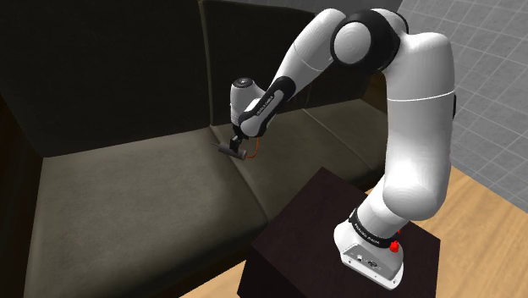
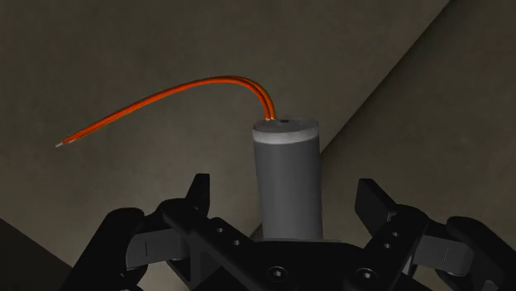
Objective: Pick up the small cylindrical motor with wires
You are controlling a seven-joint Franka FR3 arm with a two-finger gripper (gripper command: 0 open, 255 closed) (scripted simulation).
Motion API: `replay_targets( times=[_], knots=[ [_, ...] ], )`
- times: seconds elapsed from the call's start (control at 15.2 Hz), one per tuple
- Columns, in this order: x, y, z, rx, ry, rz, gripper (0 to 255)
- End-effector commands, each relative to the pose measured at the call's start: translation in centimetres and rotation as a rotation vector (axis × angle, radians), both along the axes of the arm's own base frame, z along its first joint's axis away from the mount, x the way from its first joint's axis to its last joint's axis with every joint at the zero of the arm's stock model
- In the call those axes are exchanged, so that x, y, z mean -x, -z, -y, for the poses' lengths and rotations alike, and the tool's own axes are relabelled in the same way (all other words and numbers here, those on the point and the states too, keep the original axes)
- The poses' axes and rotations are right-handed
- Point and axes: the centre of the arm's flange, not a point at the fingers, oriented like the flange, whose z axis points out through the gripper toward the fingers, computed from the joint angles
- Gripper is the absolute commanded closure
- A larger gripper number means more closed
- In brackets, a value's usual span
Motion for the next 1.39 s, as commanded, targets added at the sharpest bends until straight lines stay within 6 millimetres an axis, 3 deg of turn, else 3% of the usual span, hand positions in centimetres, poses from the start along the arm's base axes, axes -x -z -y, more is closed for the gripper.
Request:
replay_targets(
  times=[0.0,0.59,0.66,1.32],
  knots=[
    [-1.4,2.0,-0.1,0.003,-0.003,0.002,0],
    [-1.4,6.0,-0.1,0.003,-0.003,0.002,0],
    [-1.4,6.1,-0.1,0.003,-0.003,0.002,255],
    [-1.4,5.5,-0.1,0.003,-0.003,0.002,255]
  ],
)
